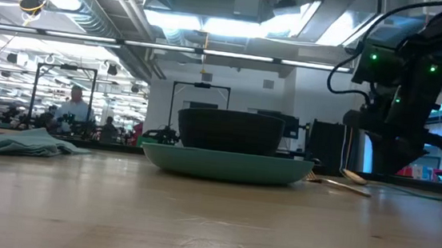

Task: Set table place
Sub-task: Put the green spoon into the black bowl

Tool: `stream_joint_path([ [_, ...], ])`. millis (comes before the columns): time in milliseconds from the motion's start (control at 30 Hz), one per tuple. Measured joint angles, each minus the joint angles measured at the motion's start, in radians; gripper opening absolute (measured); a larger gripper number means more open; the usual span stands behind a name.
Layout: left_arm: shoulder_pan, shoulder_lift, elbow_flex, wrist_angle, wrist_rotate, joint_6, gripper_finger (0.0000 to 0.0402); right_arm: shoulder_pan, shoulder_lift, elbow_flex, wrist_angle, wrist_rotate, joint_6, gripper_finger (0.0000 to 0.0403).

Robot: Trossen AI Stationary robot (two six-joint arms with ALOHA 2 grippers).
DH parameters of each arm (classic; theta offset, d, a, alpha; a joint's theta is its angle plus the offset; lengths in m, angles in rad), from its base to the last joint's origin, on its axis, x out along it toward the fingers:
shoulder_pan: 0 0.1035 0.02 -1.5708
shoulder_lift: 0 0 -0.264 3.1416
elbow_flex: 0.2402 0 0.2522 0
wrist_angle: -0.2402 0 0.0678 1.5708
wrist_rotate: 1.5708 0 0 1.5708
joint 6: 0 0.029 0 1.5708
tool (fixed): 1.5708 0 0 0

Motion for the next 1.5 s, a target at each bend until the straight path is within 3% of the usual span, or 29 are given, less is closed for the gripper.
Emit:
stream_joint_path([
  [400, 0.0, 0.0, 0.0, 0.0, 0.0, -0.003, 0.0121, 0.0, 0.072, 0.0, 0.037, 0.0, -0.003, 0.01],
  [667, 0.0, 0.0, 0.0, 0.0, 0.0, -0.003, 0.0121, 0.003, 0.189, 0.011, 0.041, -0.003, 0.0, 0.0099],
  [767, 0.0, 0.0, 0.0, 0.0, -0.021, 0.001, 0.0121, 0.012, 0.195, 0.009, 0.056, 0.007, -0.006, 0.0083],
  [933, 0.003, 0.0, 0.0, 0.0, -0.041, 0.002, 0.0121, 0.016, 0.16, 0.0, 0.089, 0.01, -0.01, 0.0017],
  [1100, 0.004, 0.0, 0.0, 0.006, -0.083, 0.026, 0.0121, 0.016, 0.142, 0.0, 0.158, -0.021, -0.029, 0.0016],
  [1300, 0.01, 0.0, 0.0, 0.006, -0.136, 0.028, 0.0121, 0.045, 0.101, 0.084, 0.137, -0.041, -0.063, 0.0016],
  [1500, 0.009, -0.015, 0.0, 0.007, -0.136, 0.047, 0.0121, 0.066, 0.063, 0.261, -0.008, -0.047, -0.173, 0.0016],
])
